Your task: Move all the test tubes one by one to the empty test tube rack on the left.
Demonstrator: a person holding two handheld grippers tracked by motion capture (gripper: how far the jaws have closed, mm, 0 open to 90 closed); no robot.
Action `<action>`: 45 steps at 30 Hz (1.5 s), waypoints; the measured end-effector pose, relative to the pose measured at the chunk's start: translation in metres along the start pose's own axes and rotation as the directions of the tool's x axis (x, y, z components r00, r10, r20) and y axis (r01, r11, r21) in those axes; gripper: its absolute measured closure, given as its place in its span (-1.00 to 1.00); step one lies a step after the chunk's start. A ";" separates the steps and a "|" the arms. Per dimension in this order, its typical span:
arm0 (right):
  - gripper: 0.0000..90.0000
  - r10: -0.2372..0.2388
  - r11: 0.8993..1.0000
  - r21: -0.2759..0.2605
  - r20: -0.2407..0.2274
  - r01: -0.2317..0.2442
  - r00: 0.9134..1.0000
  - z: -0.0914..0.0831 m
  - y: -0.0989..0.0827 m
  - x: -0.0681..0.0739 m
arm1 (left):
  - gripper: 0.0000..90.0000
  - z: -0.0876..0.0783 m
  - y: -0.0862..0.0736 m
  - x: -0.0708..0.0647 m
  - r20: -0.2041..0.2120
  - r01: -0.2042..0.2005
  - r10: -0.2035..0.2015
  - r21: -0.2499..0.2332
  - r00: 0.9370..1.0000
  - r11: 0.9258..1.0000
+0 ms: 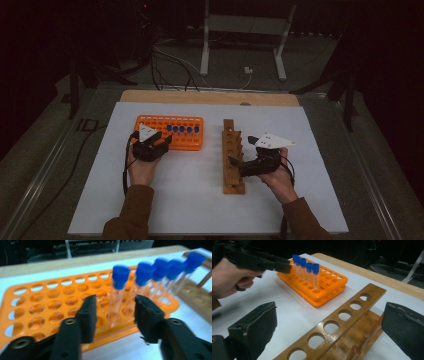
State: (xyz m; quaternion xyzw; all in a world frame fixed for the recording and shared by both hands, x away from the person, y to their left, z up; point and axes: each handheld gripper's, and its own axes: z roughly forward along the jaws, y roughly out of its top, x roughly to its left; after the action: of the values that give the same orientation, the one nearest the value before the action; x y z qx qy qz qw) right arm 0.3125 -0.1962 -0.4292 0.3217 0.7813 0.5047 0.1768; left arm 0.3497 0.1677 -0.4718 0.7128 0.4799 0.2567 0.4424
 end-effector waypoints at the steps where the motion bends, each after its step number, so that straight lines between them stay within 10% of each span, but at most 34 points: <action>1: -0.98 -0.003 1.000 -0.003 0.000 0.003 1.000 -0.001 0.000 0.000 | 0.01 -0.004 0.001 -0.001 0.010 -0.001 0.001 -0.015 1.000 1.000; 15: -0.98 0.026 0.998 -0.053 0.041 -0.024 0.999 -0.024 -0.016 -0.015 | -0.59 -0.064 -0.002 -0.015 0.083 -0.039 0.052 -0.151 0.995 0.988; 26: -0.99 0.028 0.996 -0.084 0.073 -0.022 0.997 -0.040 -0.032 -0.022 | -0.97 -0.090 -0.018 -0.007 0.019 -0.029 0.034 -0.189 0.999 0.982; 45: -0.99 0.076 0.988 -0.142 0.130 -0.058 0.989 -0.064 -0.058 -0.035 | -0.98 -0.103 -0.032 -0.001 0.050 -0.008 0.018 -0.201 0.999 0.980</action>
State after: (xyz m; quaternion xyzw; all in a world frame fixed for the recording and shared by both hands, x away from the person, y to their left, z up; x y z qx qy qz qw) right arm 0.2810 -0.2795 -0.4563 0.3683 0.7197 0.5400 0.2340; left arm 0.2531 0.2108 -0.4503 0.6740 0.4354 0.2885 0.5225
